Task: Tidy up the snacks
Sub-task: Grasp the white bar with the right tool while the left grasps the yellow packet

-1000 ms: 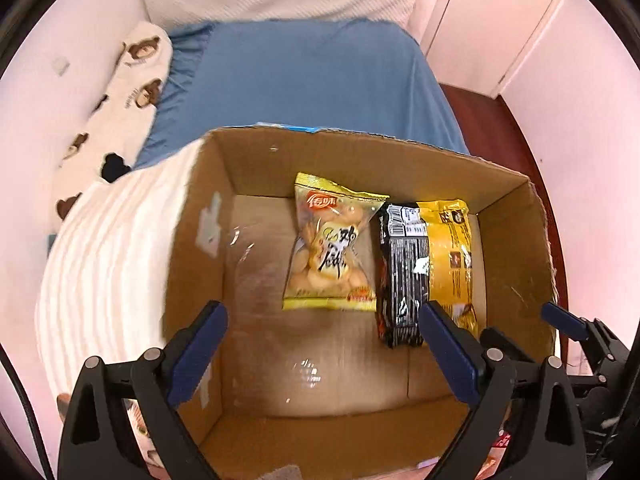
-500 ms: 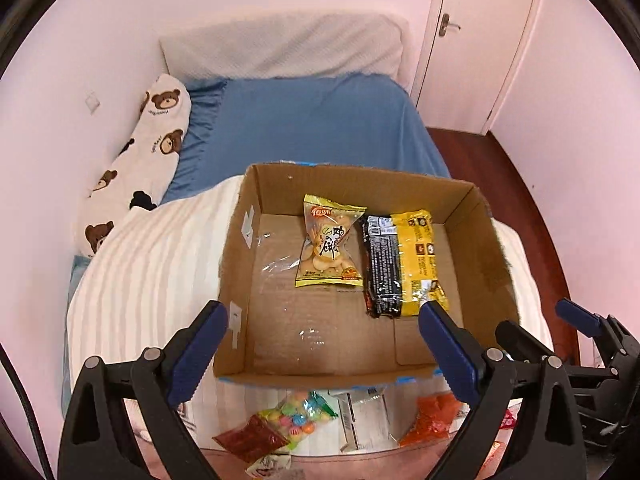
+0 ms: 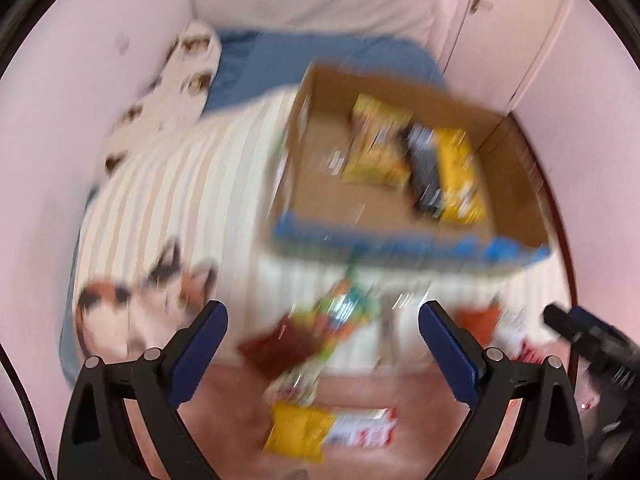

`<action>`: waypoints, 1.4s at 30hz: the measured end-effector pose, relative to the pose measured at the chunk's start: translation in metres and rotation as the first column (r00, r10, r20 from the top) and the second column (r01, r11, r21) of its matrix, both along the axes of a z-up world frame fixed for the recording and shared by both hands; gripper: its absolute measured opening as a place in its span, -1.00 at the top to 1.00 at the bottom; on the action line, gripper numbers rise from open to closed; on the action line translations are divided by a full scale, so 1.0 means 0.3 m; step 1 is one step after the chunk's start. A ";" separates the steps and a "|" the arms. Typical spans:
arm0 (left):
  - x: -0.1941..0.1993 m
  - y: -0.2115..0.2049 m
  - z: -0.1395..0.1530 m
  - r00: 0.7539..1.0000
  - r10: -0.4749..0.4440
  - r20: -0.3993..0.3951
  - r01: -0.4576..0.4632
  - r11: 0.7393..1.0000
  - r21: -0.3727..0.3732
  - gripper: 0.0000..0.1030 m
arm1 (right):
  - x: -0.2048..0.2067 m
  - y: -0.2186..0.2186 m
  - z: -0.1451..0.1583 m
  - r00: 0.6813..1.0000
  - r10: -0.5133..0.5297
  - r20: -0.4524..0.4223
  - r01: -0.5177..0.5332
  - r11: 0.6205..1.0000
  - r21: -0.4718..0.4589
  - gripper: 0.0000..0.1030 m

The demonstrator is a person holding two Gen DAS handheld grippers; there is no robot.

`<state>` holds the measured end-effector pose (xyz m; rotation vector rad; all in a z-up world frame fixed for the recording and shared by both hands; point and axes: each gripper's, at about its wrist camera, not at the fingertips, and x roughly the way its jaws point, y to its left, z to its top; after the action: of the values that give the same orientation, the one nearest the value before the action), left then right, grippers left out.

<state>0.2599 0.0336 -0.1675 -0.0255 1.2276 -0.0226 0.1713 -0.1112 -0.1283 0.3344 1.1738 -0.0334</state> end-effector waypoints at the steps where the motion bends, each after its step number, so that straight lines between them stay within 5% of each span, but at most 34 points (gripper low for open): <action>1: -0.026 0.019 -0.048 0.999 0.005 -0.035 -0.005 1.000 0.006 -0.90 | -0.020 0.001 -0.048 0.999 -0.002 -0.034 0.003 1.000 0.030 -0.97; 6: -0.186 0.113 -0.307 0.969 0.049 -0.240 -0.047 0.999 0.017 -0.90 | -0.074 0.058 -0.239 0.986 0.026 -0.166 -0.014 0.997 0.073 -0.97; 12: -0.287 0.115 -0.552 0.914 0.028 -0.406 -0.046 0.998 -0.033 -0.89 | -0.028 0.167 -0.361 0.970 0.109 -0.216 -0.104 0.994 0.035 -0.96; 15: -0.290 0.096 -0.620 0.903 0.016 -0.429 -0.045 0.997 -0.059 -0.66 | 0.032 0.229 -0.410 0.967 0.148 -0.207 -0.152 0.988 -0.006 -0.85; 17: -0.285 0.090 -0.640 0.906 0.019 -0.422 -0.052 0.996 -0.067 -0.38 | 0.084 0.277 -0.455 0.958 0.182 -0.219 -0.195 0.980 -0.038 -0.74; 21: -0.274 0.102 -0.647 0.910 0.068 -0.409 -0.110 0.991 -0.080 -0.33 | 0.163 0.328 -0.548 0.945 0.195 -0.264 -0.220 0.973 -0.069 -0.25; 23: -0.267 0.110 -0.641 0.912 0.080 -0.403 -0.122 0.989 -0.080 -0.33 | 0.178 0.338 -0.581 0.940 0.187 -0.284 -0.223 0.969 -0.102 -0.16; 28: -0.253 0.132 -0.660 0.905 0.079 -0.419 -0.130 0.987 -0.095 -0.33 | 0.114 0.313 -0.579 0.930 0.205 -0.307 -0.232 0.971 -0.054 -0.11; 35: -0.242 0.116 -0.707 0.905 0.060 -0.421 -0.105 0.991 -0.084 -0.33 | -0.143 0.203 -0.597 0.884 0.234 -0.404 -0.247 0.969 0.022 -0.11; 42: -0.343 0.066 -0.648 0.911 0.068 -0.407 -0.097 0.994 -0.050 -0.22 | -0.301 0.115 -0.656 0.866 0.159 -0.473 -0.157 0.987 0.045 -0.14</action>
<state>0.1571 0.0535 -0.3619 -0.1493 1.6408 0.0146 0.0811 -0.0766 -0.3252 0.2372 1.6903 0.0335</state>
